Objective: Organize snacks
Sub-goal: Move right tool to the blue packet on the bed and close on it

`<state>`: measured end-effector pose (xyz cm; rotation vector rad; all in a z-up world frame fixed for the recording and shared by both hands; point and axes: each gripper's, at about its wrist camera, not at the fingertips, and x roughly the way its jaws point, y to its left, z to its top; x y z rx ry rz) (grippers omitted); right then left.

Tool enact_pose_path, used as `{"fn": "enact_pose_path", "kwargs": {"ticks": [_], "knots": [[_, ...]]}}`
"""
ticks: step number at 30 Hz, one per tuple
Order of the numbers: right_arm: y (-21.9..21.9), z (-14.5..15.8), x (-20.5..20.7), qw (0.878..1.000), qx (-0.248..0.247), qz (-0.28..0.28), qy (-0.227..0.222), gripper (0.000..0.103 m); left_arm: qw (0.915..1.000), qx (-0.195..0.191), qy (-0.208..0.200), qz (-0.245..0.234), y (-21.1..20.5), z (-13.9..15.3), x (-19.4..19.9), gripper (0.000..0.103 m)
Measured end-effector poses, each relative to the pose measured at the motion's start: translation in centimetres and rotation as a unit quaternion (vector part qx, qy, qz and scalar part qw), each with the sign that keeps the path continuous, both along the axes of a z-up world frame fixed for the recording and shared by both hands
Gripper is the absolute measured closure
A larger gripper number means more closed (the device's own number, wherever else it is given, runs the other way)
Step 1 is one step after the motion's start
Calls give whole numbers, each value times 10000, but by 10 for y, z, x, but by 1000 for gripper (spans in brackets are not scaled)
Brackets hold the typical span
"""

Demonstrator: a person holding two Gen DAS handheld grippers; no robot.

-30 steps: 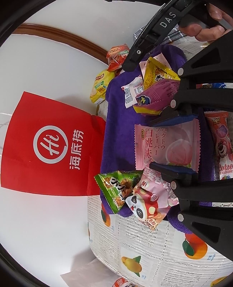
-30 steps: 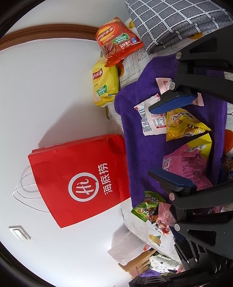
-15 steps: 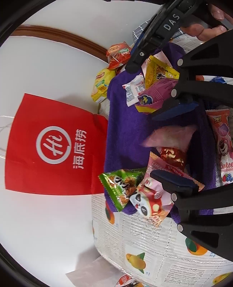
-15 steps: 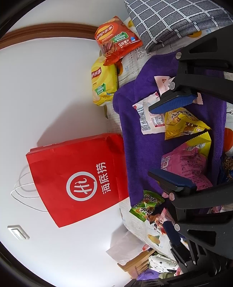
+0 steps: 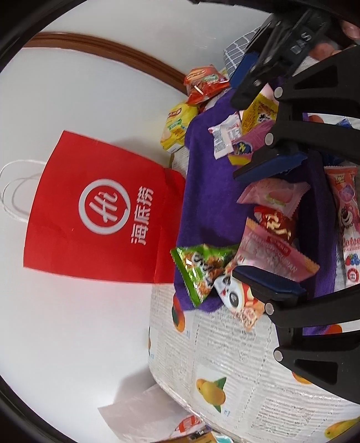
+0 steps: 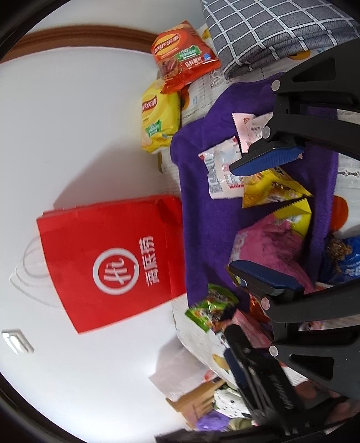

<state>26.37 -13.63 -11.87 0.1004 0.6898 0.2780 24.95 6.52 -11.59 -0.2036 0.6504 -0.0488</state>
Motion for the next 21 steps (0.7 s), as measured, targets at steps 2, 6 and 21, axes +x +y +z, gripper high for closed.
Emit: {"fn": "enact_pose_path", "kwargs": {"ticks": [2,6,21], "knots": [[-1,-3,-6,9997,72,214,134,40,10000,-34,-9,17,3,1,-1,43],[-7,-11,-27,9986,271,364,256,40,9998,-178,-4,27,9,3,-1,43],[15,-52,-57,9916,-96,759,1042,43,9998,-194,-90,-26,5,10,-9,43]]}}
